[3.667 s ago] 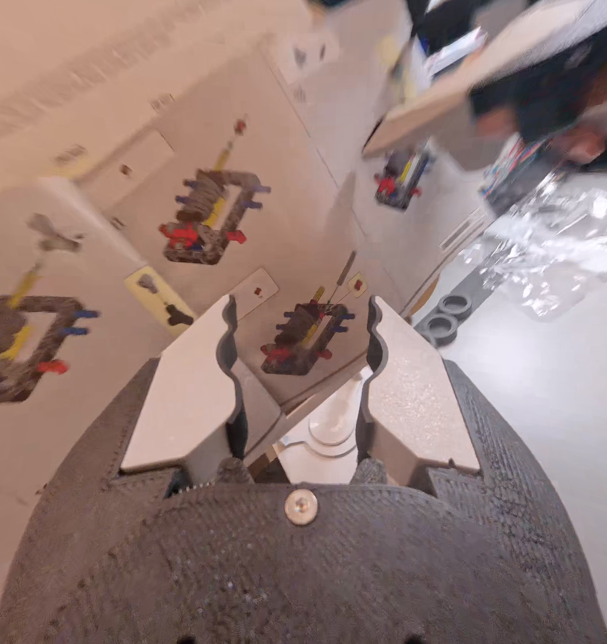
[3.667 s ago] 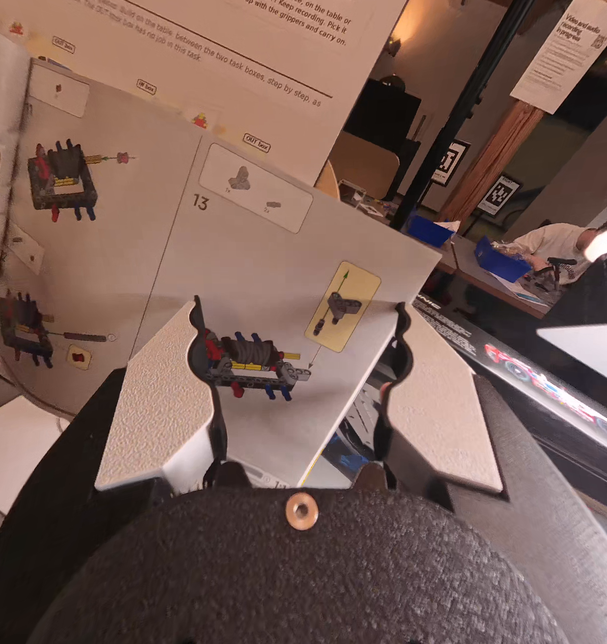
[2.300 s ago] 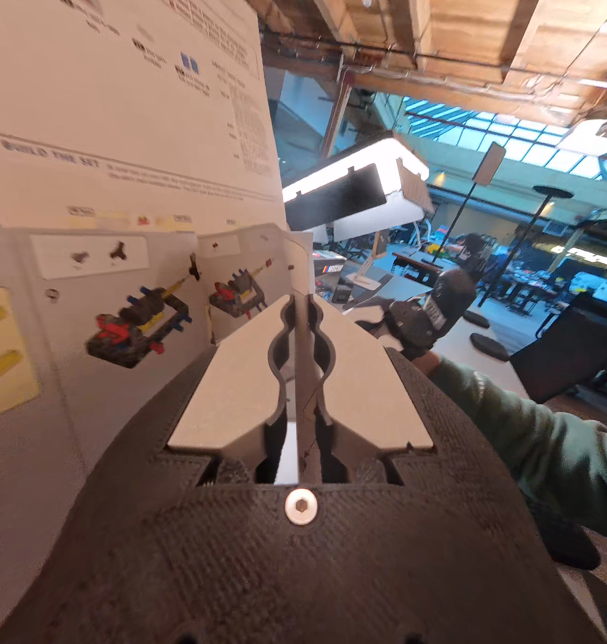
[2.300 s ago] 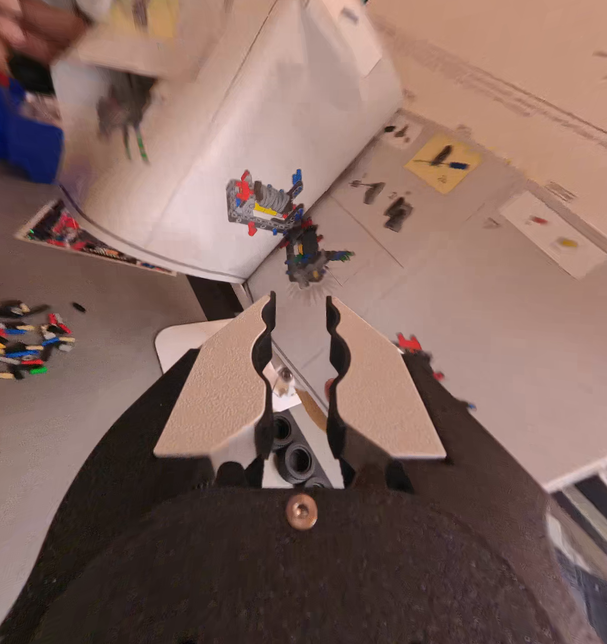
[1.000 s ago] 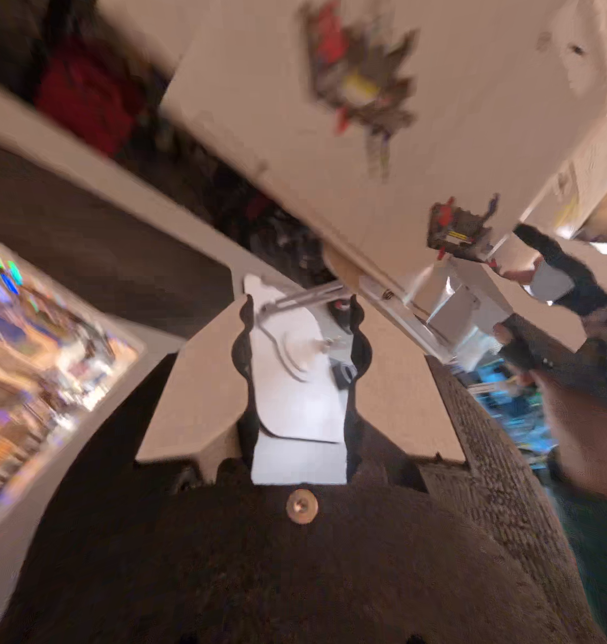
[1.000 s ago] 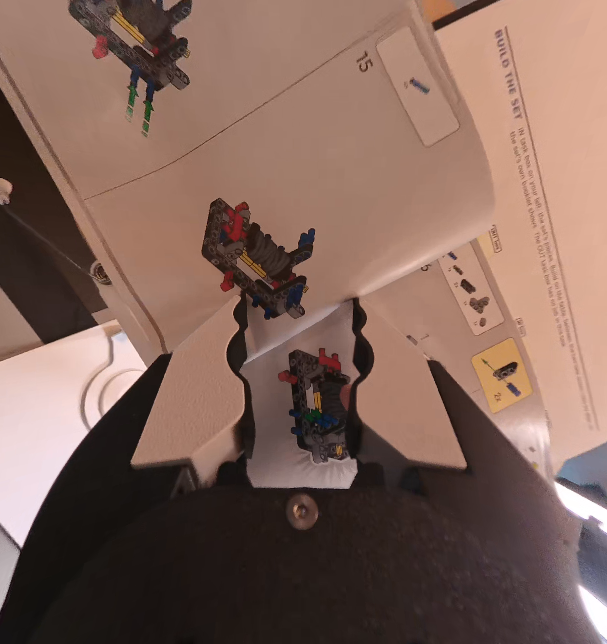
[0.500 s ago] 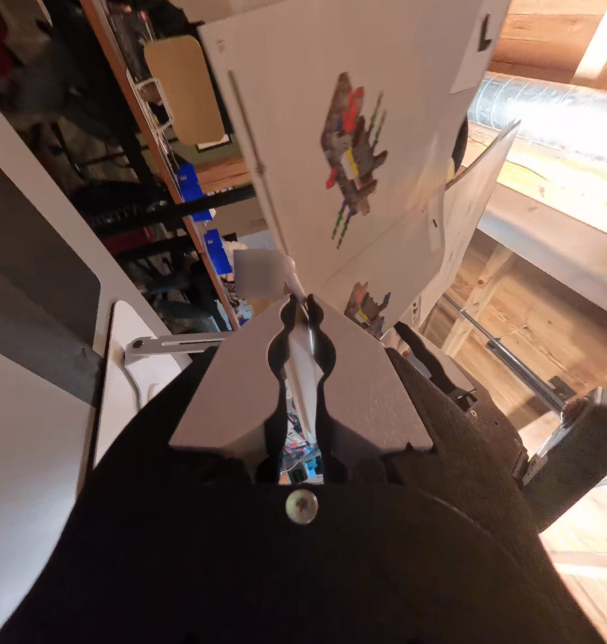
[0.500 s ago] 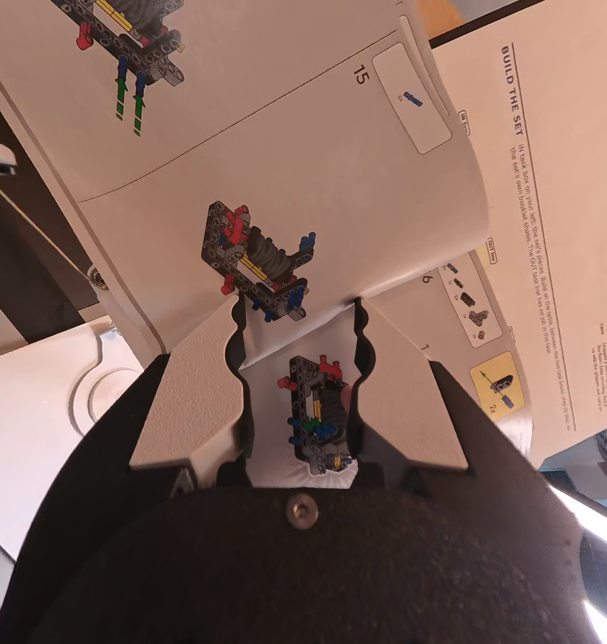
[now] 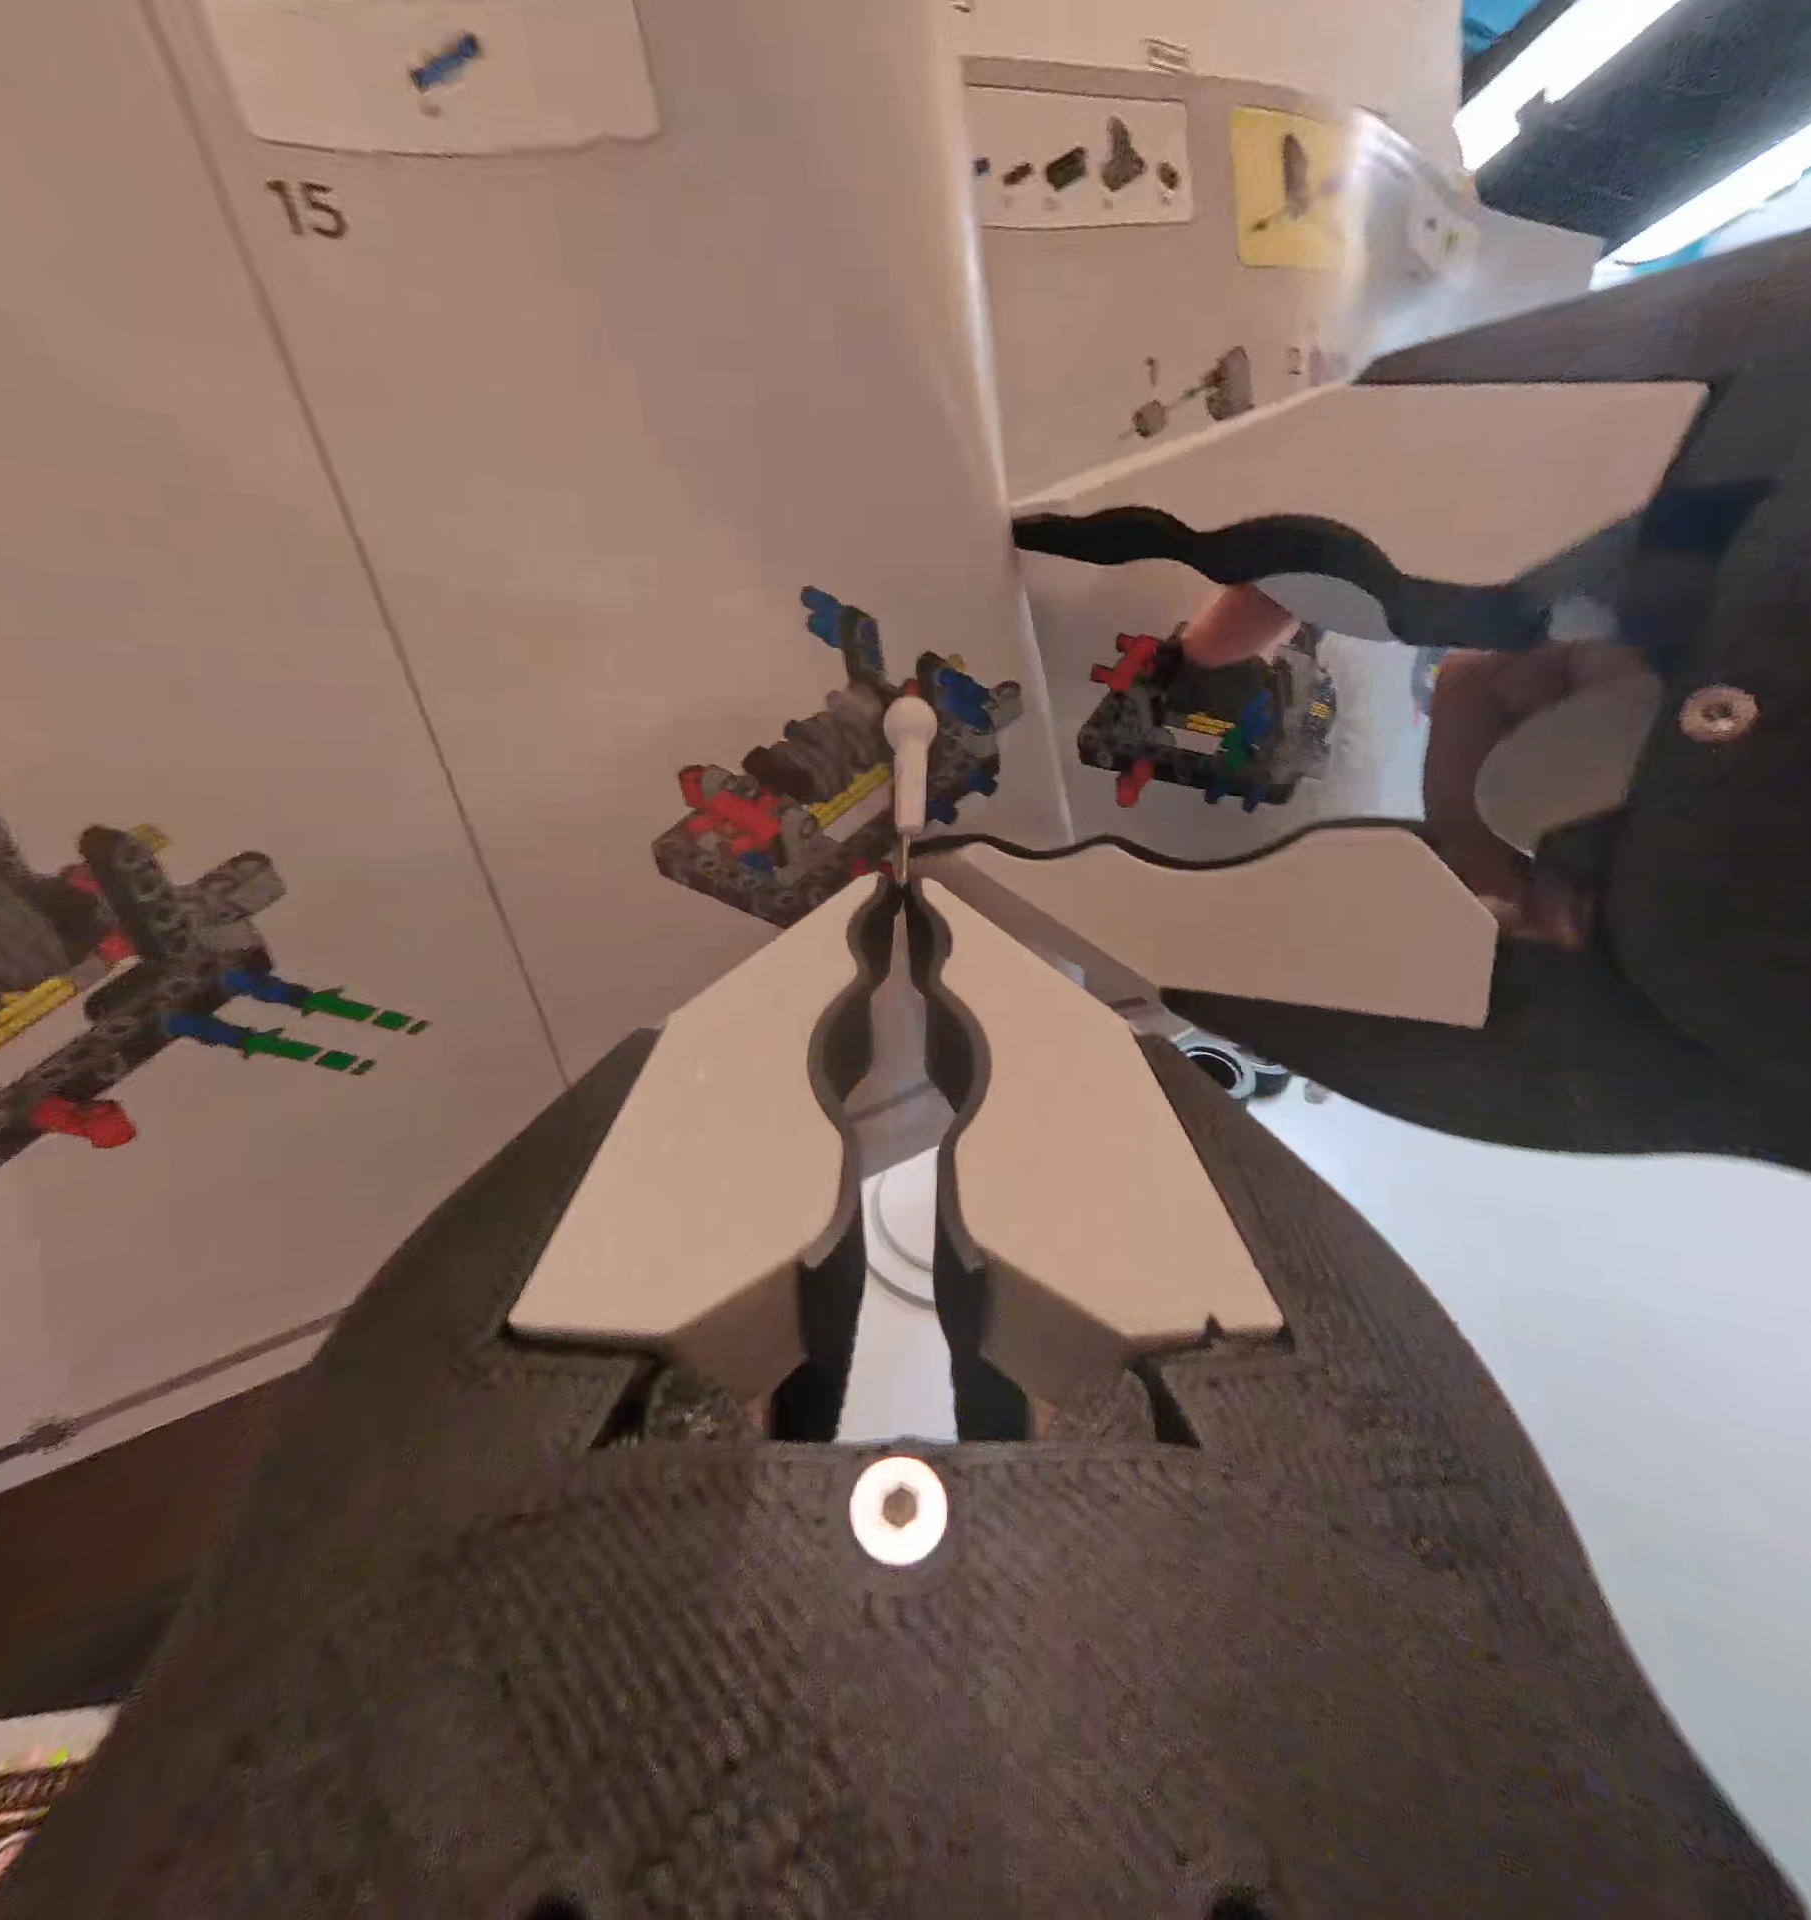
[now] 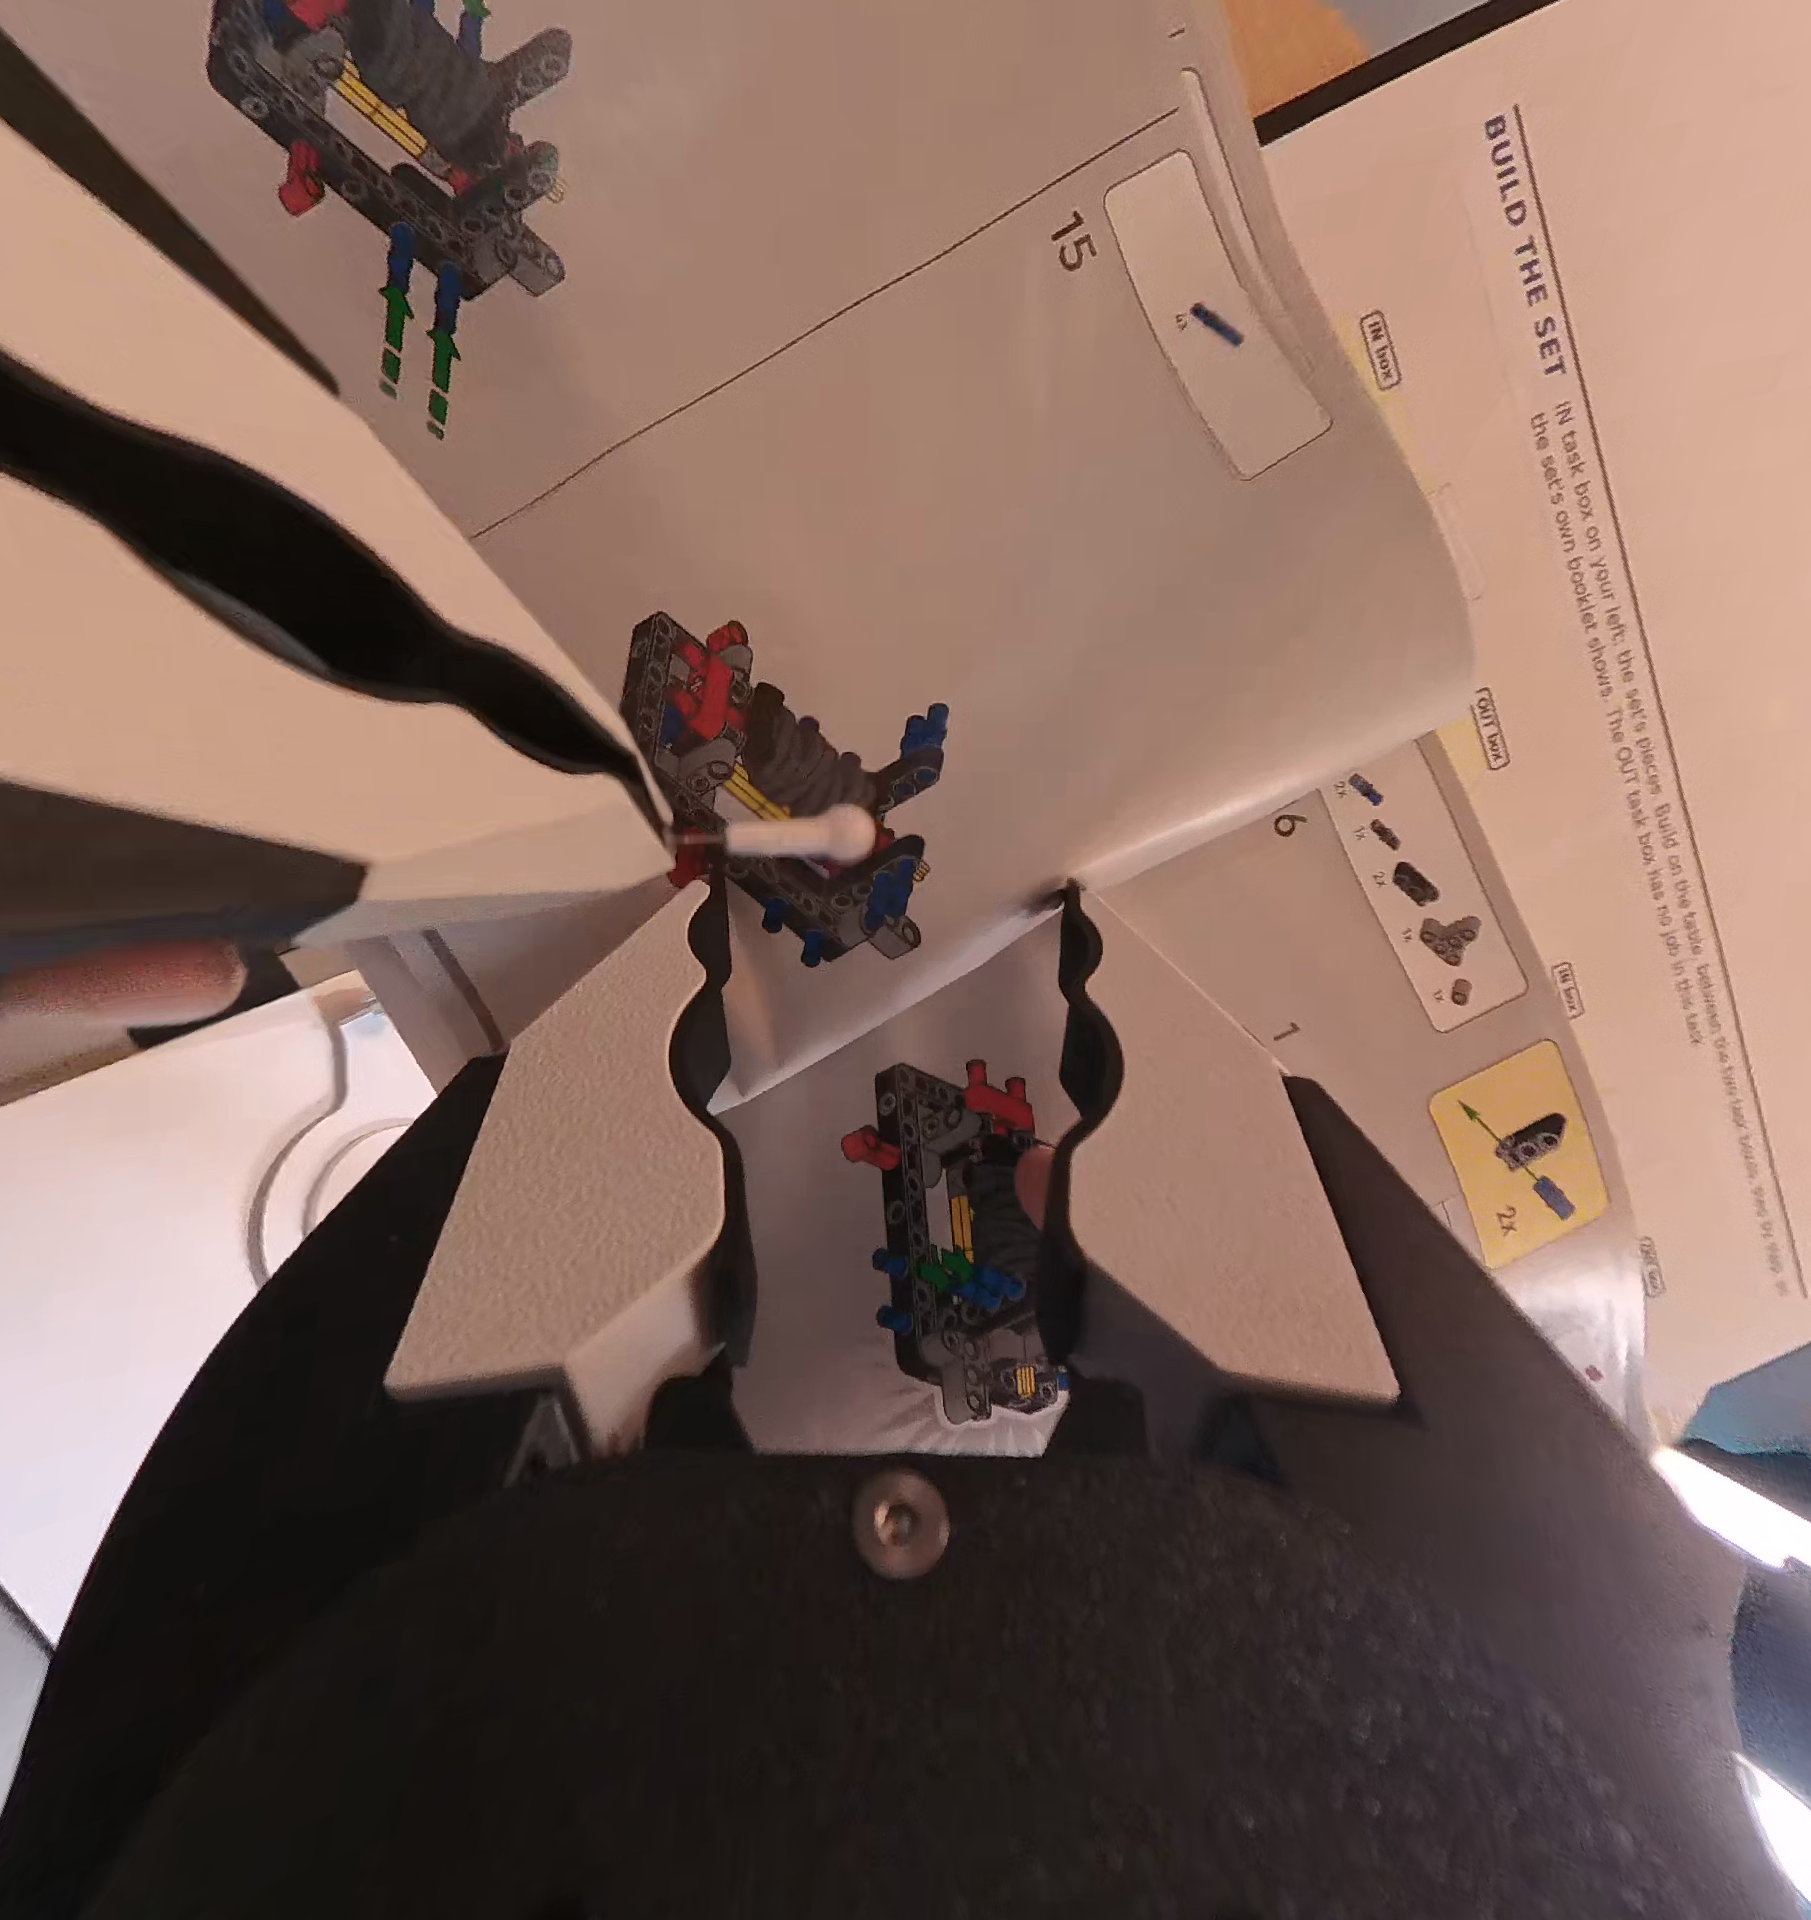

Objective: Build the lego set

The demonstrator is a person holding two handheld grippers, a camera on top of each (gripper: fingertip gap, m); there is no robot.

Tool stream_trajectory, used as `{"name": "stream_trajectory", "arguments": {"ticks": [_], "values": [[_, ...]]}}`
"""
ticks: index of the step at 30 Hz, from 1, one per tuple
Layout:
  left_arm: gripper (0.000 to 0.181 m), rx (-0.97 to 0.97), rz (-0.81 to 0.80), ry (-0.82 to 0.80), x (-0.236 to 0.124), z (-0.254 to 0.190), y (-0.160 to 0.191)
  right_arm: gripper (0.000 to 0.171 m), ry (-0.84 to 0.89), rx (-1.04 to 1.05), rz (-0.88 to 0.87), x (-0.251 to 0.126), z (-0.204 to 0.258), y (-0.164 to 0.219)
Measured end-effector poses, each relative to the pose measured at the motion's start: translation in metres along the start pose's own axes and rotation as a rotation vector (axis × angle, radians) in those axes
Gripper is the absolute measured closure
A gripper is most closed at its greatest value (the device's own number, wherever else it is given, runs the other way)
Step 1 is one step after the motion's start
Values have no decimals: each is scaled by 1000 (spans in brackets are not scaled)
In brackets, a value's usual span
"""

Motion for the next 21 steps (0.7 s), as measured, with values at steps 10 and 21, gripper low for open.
{"name": "stream_trajectory", "arguments": {"ticks": [10, 21], "values": [[168, 57, -16, 83, -5, -4, 5, 106, -60, -38, -9, -6, 1, 1], [164, 328, 8, 45, -12, -49, 11, 101, -13, 436, -155, -95, -33, 83]]}}
Point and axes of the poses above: each gripper's, where its closed fingertips meet, x out along the fingers, y out of its underside, z = x × y across the jaws, the point moved 5 cm from there along -x, back along the fingers, and after that the axes turned 10 degrees about -z, right-handed, at the moved point
